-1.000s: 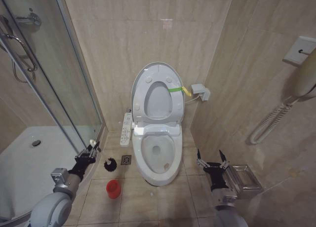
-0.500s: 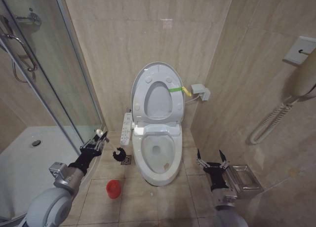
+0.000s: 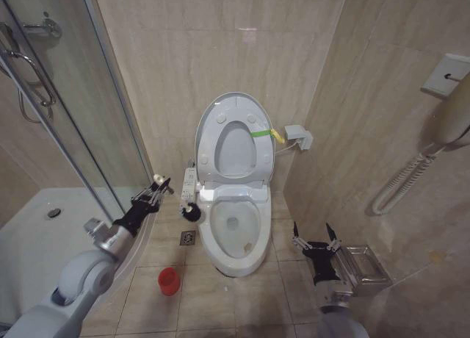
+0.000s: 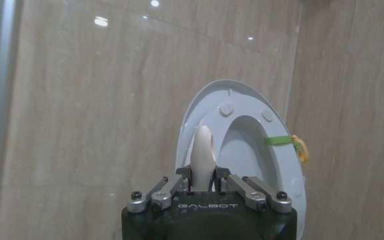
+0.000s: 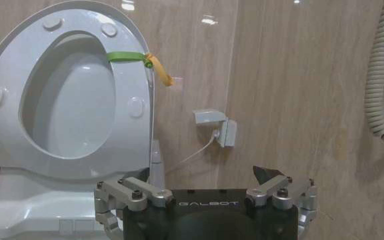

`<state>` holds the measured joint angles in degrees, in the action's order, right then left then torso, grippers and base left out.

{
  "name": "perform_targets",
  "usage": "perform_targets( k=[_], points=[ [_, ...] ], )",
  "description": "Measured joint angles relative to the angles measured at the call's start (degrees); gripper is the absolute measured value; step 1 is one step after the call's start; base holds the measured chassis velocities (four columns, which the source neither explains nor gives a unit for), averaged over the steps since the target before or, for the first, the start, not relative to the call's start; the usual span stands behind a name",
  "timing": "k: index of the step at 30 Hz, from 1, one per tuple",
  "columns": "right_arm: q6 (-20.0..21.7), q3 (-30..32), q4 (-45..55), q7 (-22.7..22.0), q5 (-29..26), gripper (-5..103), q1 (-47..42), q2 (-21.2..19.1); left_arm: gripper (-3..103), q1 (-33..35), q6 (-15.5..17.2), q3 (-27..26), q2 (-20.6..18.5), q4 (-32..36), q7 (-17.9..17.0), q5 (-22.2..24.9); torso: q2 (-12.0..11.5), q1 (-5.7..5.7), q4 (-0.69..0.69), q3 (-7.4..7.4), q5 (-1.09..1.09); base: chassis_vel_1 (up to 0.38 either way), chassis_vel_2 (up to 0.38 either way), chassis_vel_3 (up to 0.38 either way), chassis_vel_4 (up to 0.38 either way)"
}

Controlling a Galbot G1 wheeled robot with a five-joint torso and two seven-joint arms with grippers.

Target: Open the toilet lid, clean the toilet bowl with a toilet brush, close the toilet lid, and flush.

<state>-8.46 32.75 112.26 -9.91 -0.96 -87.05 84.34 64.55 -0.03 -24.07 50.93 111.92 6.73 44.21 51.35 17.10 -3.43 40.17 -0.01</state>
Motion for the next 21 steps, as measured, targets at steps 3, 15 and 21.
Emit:
perform_targets(
  k=[3,15,21],
  points=[
    [0.0,0.0,0.0,0.0,0.0,100,0.0,0.0,22,-3.6,0.0,3.0,0.5,-1.8,-0.7,0.6,0.0,0.00,0.00,0.00,0.00,0.000,0.000,0.000,0.000],
    [0.0,0.0,0.0,0.0,0.0,100,0.0,0.0,22,-13.6,-2.0,16.4,6.0,-10.6,-1.4,-2.3,0.0,0.00,0.01,0.00,0.02,0.000,0.000,0.000,0.000],
    [0.0,0.0,0.0,0.0,0.0,100,0.0,0.0,22,-17.8,-3.4,20.6,9.7,-15.8,-1.0,-3.0,0.0,0.00,-0.01,0.00,0.01,0.000,0.000,0.000,0.000]
  ],
)
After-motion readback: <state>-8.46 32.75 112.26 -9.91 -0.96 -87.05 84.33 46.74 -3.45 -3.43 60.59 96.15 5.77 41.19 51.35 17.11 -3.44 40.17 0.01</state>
